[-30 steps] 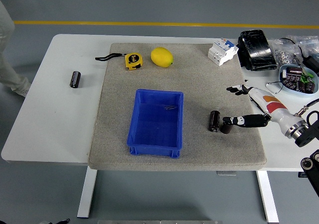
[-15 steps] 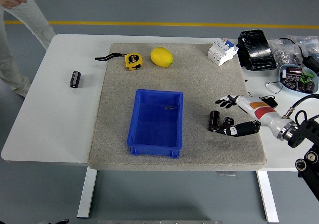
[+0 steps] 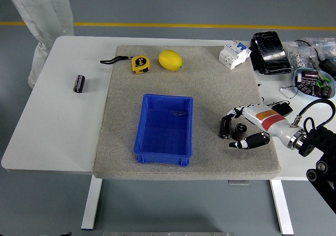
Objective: Pick up the battery,place it into the box
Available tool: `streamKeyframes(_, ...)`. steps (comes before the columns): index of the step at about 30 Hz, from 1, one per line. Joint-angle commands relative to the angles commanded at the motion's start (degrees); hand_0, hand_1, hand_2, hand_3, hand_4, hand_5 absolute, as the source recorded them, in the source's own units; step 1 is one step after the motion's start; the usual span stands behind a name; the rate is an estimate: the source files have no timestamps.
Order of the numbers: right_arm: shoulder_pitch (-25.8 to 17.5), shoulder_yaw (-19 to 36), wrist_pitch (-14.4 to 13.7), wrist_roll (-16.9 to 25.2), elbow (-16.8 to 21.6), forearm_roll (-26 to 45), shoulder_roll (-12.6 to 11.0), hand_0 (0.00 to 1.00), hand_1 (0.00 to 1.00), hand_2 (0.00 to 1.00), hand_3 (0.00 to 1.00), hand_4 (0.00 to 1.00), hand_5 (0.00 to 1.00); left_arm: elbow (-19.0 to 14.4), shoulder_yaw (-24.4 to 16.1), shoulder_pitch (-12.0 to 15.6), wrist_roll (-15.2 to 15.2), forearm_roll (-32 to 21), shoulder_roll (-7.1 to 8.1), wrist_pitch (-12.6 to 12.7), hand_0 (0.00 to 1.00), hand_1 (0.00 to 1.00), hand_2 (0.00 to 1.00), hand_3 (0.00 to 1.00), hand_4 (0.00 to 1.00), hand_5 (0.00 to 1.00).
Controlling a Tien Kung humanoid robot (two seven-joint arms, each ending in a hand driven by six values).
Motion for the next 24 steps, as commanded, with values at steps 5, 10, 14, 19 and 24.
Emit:
streamKeyframes(5, 0.6, -0.4, -1.0, 0.6, -1.8, 0.6, 0.0, 0.645, 0.6, 0.633, 0.573, 0.998, 0.235, 0.0, 0.7, -0.2, 0.0, -0.6, 0.04, 0.0, 0.663, 0.6, 0.724, 0.703, 0.714, 0.712)
streamKeyframes(10, 0.7, -0.3, -1.8, 0.8, -2.9, 1.0, -0.2, 0.594, 0.577, 0.573, 0.52, 0.896, 0.16, 0.0, 0.7, -0.5, -0.1, -0.8, 0.05, 0.1, 0.656, 0.595, 0.717, 0.702, 0.713, 0.709)
streamKeyframes(14, 0.8, -0.4, -2.4, 1.0, -3.4, 1.3, -0.2, 0.594, 0.577, 0.573, 0.52, 0.896, 0.16, 0.0, 0.7, -0.5, -0.1, -0.9, 0.08, 0.2, 0.656, 0.595, 0.717, 0.702, 0.713, 0.709)
streamKeyframes(19, 0.9, -0.8, -3.0, 1.4, -4.1, 1.5, -0.3, 0.533, 0.53, 0.532, 0.494, 0.799, 0.085, 0.0, 0.9, -0.6, -0.1, -1.1, 0.05, 0.2, 0.654, 0.591, 0.716, 0.702, 0.714, 0.71)
streamKeyframes(24, 1.2, -1.2, -3.2, 1.4, -4.4, 1.3, -0.4, 0.503, 0.504, 0.514, 0.495, 0.777, 0.066, 0.0, 0.9, -0.6, -0.1, -1.2, 0.0, 0.2, 0.653, 0.594, 0.715, 0.703, 0.715, 0.709)
